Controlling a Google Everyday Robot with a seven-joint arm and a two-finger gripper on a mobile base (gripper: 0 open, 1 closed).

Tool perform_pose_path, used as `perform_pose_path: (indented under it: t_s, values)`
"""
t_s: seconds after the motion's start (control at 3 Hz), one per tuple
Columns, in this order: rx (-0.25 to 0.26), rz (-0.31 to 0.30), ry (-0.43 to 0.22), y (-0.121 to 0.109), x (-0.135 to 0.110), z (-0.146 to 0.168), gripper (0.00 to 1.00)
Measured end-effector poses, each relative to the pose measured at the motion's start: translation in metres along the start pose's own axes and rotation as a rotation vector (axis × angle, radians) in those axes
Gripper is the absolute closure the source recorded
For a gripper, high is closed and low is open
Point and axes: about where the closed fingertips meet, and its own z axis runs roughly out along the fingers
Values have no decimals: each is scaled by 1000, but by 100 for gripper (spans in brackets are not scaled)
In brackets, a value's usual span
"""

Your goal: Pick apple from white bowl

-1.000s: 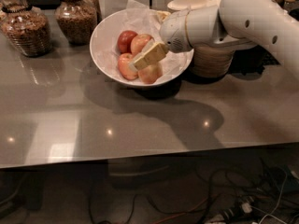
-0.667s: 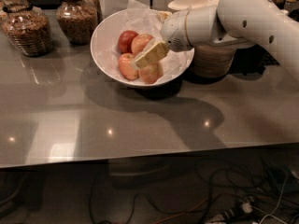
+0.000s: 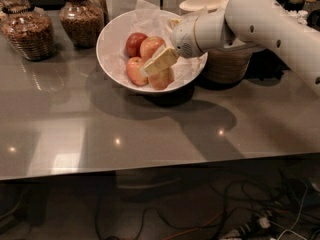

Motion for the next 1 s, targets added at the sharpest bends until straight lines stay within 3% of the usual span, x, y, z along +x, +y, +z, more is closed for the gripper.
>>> perform_pose_path:
  t_s: [0.33, 1.0]
  values:
    - [-9, 27, 16, 0, 9, 6, 9]
    - [-17, 51, 9, 1, 11, 9, 51]
